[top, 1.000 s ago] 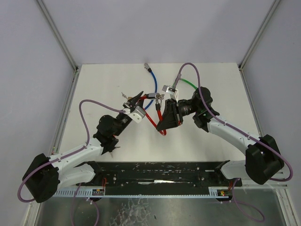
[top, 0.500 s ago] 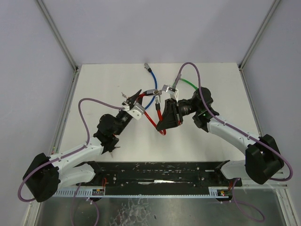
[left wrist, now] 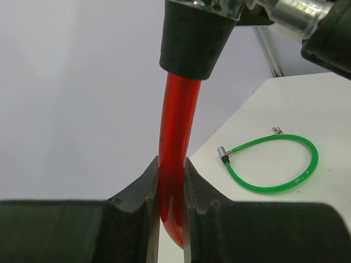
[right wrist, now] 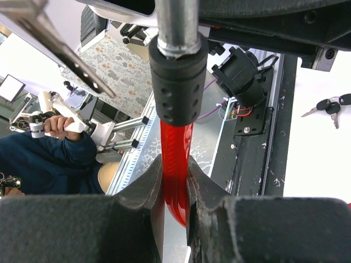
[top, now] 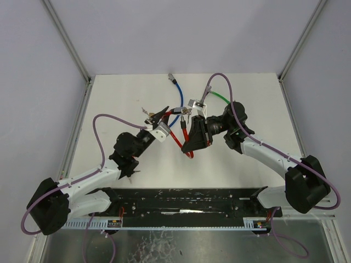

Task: Lock with the key
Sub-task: Lock the lock.

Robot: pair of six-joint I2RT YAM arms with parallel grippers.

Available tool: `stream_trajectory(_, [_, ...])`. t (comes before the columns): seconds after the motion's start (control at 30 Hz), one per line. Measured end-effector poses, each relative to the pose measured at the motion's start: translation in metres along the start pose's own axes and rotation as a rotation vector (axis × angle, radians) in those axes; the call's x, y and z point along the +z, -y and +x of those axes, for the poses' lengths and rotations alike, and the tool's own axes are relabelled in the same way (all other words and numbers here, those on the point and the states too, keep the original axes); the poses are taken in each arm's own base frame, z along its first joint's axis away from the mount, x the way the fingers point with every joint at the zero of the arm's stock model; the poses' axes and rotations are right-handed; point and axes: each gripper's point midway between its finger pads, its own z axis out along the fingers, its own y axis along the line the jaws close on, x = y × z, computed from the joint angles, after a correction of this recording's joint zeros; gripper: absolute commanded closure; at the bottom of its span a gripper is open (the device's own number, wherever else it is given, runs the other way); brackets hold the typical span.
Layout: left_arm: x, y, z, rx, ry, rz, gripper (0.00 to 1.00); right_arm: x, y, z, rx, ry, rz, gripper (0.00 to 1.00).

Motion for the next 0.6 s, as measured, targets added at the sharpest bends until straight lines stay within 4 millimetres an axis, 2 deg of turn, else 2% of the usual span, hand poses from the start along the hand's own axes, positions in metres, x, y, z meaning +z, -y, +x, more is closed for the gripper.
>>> stream_trajectory(0.6, [0.0039,0.0095,0.0096,0.0,-0.036,0.042,1.0,0.0001,-0.0013,-0.0006,0.006,0.001,-0.002,1.0])
